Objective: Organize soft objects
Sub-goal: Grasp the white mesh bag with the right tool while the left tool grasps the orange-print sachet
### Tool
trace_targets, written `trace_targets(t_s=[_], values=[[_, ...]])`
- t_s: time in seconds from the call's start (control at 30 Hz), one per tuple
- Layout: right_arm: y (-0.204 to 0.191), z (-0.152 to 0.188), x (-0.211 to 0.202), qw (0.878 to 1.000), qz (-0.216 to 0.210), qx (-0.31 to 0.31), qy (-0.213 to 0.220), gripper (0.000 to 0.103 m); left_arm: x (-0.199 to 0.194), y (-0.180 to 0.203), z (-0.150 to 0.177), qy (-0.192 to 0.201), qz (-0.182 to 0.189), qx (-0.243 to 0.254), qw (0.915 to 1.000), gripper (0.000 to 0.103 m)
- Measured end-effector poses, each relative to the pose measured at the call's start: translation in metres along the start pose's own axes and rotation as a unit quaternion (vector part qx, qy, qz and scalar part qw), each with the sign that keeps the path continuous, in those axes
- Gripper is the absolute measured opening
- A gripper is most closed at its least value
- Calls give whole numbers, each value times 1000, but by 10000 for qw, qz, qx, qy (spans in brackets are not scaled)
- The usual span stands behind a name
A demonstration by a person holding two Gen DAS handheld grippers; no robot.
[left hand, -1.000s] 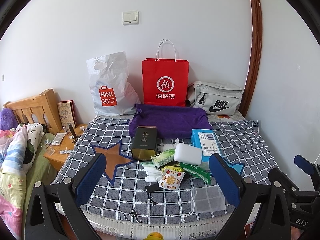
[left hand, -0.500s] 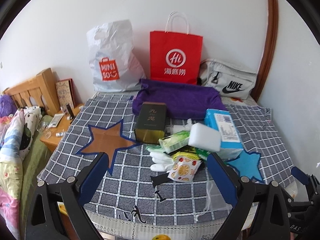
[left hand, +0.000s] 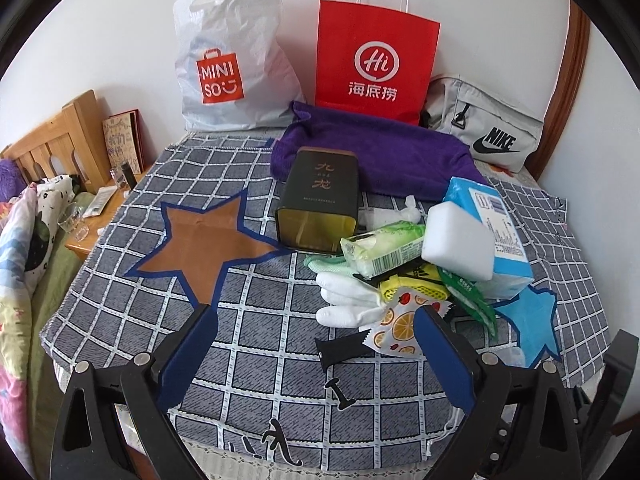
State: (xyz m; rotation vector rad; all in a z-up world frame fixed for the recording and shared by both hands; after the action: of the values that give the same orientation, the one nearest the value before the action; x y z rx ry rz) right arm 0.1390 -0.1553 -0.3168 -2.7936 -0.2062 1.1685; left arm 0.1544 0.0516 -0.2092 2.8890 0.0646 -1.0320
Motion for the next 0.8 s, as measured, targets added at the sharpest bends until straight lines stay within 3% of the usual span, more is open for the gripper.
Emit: trace_targets(t_s=[0.23, 0.4, 0.7, 0.8], values=[[-4, 9, 18, 9992, 381, -67, 29, 103, 21, 3, 12, -218, 175, -10, 9996, 99], [-5, 6, 25, 9981, 593, -164, 89, 103, 30, 26, 22, -374, 478, 232, 9979, 99], [-7, 2, 25, 9976, 365, -520, 275, 102, 41, 51, 35, -441, 684, 620, 9948, 99], [-5, 0, 23, 9971, 241, -647, 327, 97, 46, 54, 37, -451, 685, 706, 9941, 99]])
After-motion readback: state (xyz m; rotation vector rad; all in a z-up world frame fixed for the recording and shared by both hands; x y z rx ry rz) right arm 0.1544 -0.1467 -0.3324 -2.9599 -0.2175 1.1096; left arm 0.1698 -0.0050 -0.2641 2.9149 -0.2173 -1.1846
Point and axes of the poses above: each gripper's, at about its wrist camera, not at the fingertips, and x roughly the way its jaws point, y to its right, z to its underside, the point moved 10 cm from there along x, roughly the way its jaws point, and after that the axes turned 11 degrees about y, right-handed, at the moved point
